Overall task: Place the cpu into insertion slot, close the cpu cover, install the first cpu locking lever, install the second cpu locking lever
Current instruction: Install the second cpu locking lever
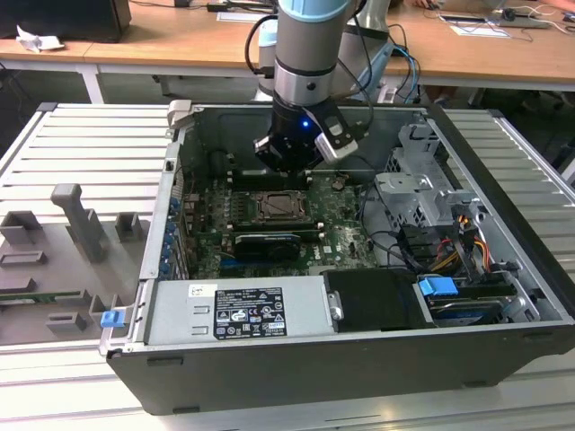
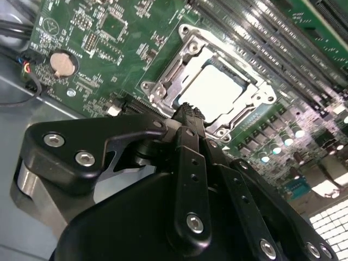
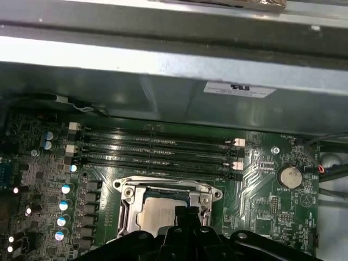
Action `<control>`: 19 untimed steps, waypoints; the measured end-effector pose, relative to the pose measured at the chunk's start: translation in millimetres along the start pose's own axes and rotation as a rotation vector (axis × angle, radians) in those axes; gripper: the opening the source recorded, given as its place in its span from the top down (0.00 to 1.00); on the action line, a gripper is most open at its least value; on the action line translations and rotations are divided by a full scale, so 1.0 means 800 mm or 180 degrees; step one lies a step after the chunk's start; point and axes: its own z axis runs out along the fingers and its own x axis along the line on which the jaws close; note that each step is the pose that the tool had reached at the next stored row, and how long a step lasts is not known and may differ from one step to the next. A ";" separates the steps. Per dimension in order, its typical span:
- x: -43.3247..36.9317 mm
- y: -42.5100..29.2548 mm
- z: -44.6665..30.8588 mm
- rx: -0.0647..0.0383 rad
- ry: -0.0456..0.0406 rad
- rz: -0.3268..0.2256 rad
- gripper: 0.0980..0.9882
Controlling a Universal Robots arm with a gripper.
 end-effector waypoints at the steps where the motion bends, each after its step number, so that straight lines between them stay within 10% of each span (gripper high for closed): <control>1: 0.000 -0.0032 -0.0003 0.0000 0.0000 0.0000 0.99; 19: 0.002 -0.0245 -0.0012 0.0003 0.0000 0.0000 0.99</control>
